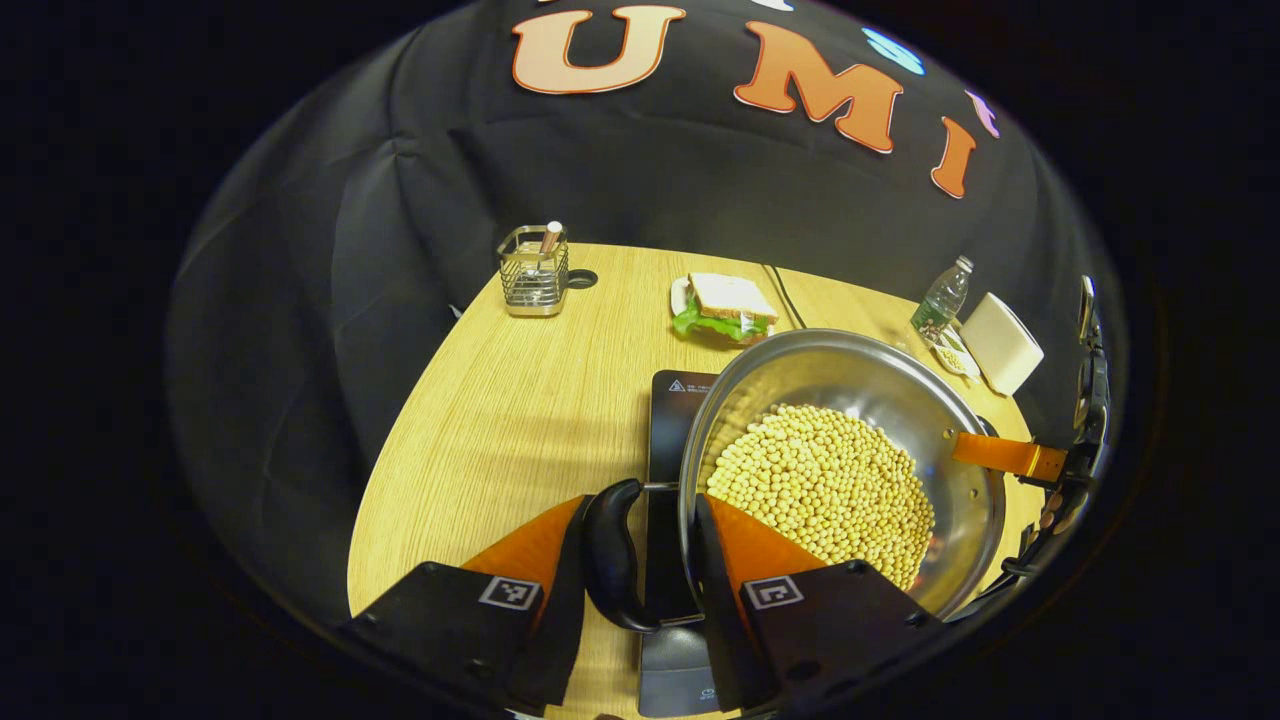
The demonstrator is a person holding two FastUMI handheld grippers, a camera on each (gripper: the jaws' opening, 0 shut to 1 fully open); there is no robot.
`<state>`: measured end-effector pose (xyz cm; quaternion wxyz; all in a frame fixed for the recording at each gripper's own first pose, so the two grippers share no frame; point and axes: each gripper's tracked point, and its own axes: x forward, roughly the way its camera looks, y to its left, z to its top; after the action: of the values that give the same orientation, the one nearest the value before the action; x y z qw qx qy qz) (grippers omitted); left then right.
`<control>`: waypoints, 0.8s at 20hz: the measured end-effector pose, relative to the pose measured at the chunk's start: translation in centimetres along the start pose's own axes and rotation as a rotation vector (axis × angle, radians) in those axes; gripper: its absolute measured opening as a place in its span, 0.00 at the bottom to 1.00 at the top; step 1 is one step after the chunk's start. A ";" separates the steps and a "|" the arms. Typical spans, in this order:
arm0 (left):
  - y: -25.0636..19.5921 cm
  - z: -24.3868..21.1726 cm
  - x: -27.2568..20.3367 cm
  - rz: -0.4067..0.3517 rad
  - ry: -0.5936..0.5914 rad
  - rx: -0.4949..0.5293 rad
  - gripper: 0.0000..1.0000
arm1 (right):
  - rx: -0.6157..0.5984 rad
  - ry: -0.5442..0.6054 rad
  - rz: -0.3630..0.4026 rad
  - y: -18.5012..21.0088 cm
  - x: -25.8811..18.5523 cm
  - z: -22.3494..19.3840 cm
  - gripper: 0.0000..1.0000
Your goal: First push the handle of the pot to place it horizontally, then grasp the pot with both hands and set it on the induction cooktop.
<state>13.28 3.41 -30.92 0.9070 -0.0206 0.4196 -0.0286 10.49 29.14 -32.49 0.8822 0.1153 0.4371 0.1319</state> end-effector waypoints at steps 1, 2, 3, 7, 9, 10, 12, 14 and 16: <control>-0.1 0.2 -0.1 0.000 -0.010 -0.005 0.62 | 0.004 0.006 0.008 -0.1 -0.2 -0.1 0.49; 0.0 0.9 -0.2 0.006 -0.041 0.001 0.64 | 0.011 -0.014 0.014 0.0 -0.7 0.5 0.54; 0.0 1.8 -1.0 0.015 -0.079 0.011 0.67 | 0.020 -0.051 0.017 0.0 -1.1 1.5 0.55; -1.6 6.3 -6.1 0.022 -0.218 -0.014 0.91 | -0.017 -0.190 0.001 -0.7 -6.5 6.8 0.87; -2.8 9.3 -9.3 0.020 -0.310 -0.026 0.94 | -0.058 -0.273 -0.014 -1.1 -10.0 9.5 0.95; -3.3 10.8 -11.2 0.035 -0.361 -0.026 0.92 | -0.082 -0.318 -0.024 -1.4 -11.8 10.8 0.95; -4.7 13.7 -15.5 0.049 -0.472 -0.017 1.00 | -0.131 -0.408 -0.046 -2.1 -16.4 13.4 0.95; -6.6 16.0 -21.1 0.057 -0.582 -0.014 0.98 | -0.172 -0.496 -0.062 -2.5 -21.1 15.6 0.95; -7.8 17.3 -25.8 0.084 -0.702 0.008 0.98 | -0.206 -0.579 -0.079 -3.1 -25.6 17.3 0.95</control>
<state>9.49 -2.32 0.34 0.9964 -0.0084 0.0825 0.0157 9.82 16.16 -4.31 0.9816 0.0407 0.1561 0.1027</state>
